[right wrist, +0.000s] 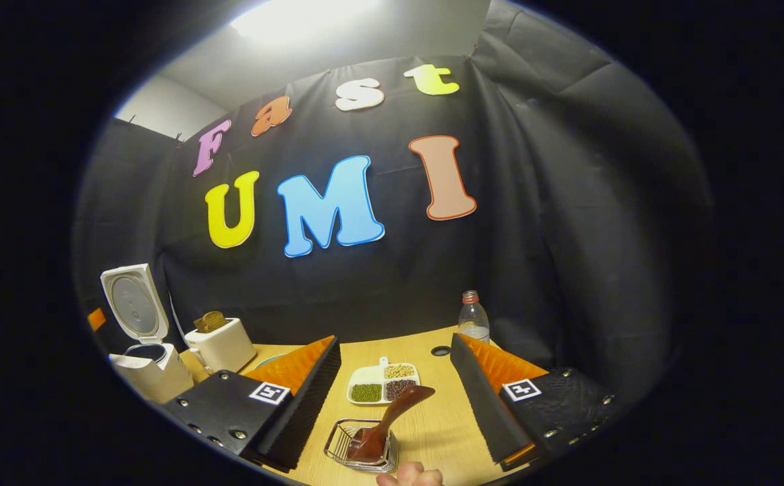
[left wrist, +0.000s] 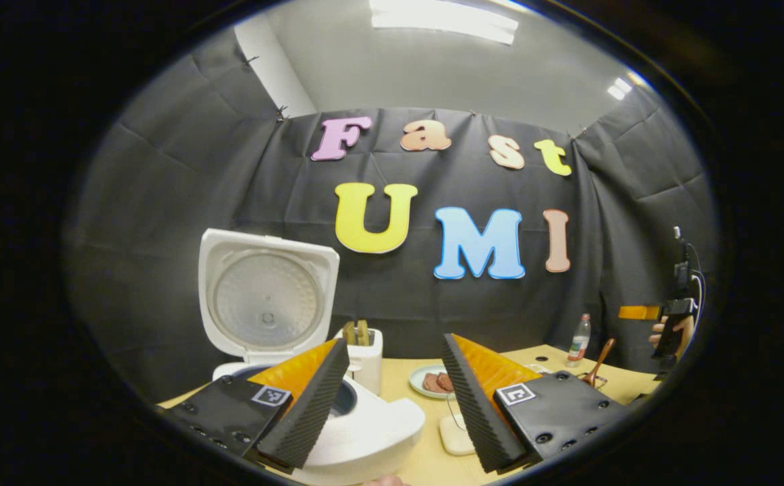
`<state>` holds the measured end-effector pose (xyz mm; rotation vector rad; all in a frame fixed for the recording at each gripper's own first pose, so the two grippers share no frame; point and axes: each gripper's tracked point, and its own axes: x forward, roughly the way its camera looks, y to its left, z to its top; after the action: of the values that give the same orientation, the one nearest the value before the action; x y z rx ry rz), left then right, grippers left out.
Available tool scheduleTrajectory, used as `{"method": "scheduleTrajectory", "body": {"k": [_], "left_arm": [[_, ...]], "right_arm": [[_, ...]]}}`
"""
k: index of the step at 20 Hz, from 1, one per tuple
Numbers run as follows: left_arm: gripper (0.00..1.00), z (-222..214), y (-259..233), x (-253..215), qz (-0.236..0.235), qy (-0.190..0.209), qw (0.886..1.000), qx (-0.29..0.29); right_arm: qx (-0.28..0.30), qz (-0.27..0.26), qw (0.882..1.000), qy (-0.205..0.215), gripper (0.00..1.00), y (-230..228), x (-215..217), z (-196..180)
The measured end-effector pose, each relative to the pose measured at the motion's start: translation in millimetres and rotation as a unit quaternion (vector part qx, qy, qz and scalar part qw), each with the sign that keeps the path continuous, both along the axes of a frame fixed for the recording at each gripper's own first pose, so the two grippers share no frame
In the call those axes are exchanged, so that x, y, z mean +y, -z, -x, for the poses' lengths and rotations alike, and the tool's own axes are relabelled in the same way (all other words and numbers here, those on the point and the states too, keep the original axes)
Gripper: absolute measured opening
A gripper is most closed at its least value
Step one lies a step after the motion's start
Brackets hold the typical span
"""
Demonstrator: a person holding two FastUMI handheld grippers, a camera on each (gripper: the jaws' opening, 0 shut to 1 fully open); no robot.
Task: Close the left gripper, press the button to open the rice cooker; take a wooden spoon from the chopstick holder with the right hand, scoop a spoonful of rice and pour it into the rice cooker, then put the wooden spoon back into the chopstick holder.
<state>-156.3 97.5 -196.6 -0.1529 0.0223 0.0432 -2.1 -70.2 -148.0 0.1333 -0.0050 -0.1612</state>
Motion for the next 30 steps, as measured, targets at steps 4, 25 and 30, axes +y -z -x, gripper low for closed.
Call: {"method": "scheduleTrajectory", "body": {"k": [4,25,30], "left_arm": [[0.96,-28,-73,28,-0.030,-0.005,0.999,-0.011],[0.97,-196,-22,225,-0.010,-0.140,0.973,0.184],[0.97,-166,-24,198,0.014,-0.109,0.976,0.189]], "right_arm": [[0.005,-0.010,1.000,-0.012,0.99,7,-5,-1],[-0.039,0.013,0.999,-0.022,0.99,-41,-18,24],[-0.053,0.002,0.998,-0.037,0.99,-49,-12,28]]}}
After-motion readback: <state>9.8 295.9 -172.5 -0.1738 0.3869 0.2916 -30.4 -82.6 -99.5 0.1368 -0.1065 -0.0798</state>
